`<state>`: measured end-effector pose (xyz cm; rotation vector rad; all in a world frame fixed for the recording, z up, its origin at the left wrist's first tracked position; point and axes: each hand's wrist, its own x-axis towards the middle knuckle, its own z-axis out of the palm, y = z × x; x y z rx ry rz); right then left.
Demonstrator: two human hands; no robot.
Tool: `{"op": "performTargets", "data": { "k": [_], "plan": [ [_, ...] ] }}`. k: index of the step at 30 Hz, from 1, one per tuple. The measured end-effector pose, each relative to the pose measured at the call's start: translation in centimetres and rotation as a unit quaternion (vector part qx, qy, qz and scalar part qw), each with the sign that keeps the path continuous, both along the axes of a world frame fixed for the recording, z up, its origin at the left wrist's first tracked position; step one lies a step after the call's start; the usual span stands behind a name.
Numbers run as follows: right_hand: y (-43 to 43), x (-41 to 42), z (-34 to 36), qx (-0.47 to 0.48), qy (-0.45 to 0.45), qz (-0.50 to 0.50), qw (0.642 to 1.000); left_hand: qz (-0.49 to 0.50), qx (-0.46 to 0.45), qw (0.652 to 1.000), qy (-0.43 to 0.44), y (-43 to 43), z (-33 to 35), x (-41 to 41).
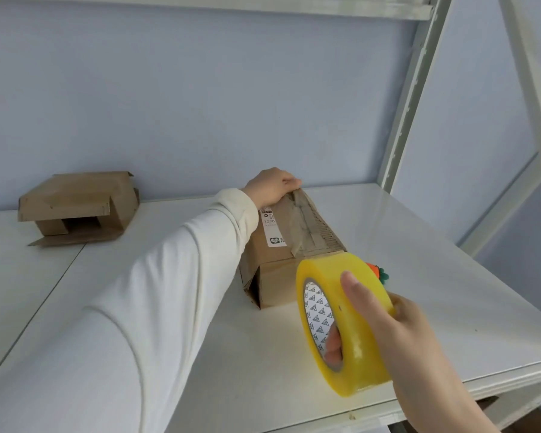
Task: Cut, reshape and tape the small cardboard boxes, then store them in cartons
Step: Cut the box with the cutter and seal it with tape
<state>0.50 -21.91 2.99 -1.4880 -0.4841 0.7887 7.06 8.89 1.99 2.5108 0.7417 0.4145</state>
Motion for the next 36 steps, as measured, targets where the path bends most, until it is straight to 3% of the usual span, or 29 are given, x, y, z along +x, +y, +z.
{"op": "performTargets", "data": {
  "k": [3, 4, 7, 9, 14, 19, 23, 27, 32, 36],
  "plan": [
    [0.1, 0.1, -0.3, -0.005, 0.002, -0.002, 1.0, -0.087, 0.007, 0.994, -0.061, -2.4, 2.5, -0.5],
    [0.2, 0.2, -0.3, -0.006, 0.0, -0.003, 1.0, -0.121, 0.022, 0.992, -0.029, -3.3, 3.0, -0.5],
    [0.5, 0.3, -0.6, -0.01, -0.001, -0.011, 1.0, -0.161, 0.108, 0.966, 0.172, -5.1, 0.9, -0.2],
    [0.6, 0.3, -0.5, -0.008, 0.004, -0.009, 1.0, -0.15, 0.12, 0.956, 0.22, -5.0, -0.2, -0.2],
    [0.6, 0.8, -0.4, -0.004, 0.016, 0.0, 1.0, -0.15, 0.148, 0.959, 0.188, -5.8, 1.3, -0.5],
    [1.3, 1.1, -0.8, 0.0, 0.012, 0.012, 1.0, -0.181, 0.154, 0.947, 0.216, -6.4, 0.3, -0.9],
    [1.5, 1.8, -0.9, 0.008, 0.015, 0.009, 1.0, -0.173, 0.135, 0.967, 0.132, -7.4, 1.3, -1.7],
    [2.0, 2.3, -1.4, 0.005, 0.01, 0.031, 0.999, -0.199, 0.157, 0.944, 0.211, -8.7, 0.1, -2.2],
    [1.7, 3.2, -1.6, 0.001, 0.008, 0.051, 0.999, -0.178, 0.134, 0.964, 0.144, -9.2, 0.9, -2.3],
    [1.8, 3.8, -1.7, -0.003, -0.007, 0.076, 0.997, -0.189, 0.126, 0.958, 0.174, -9.5, -0.4, -2.8]
  ]
}}
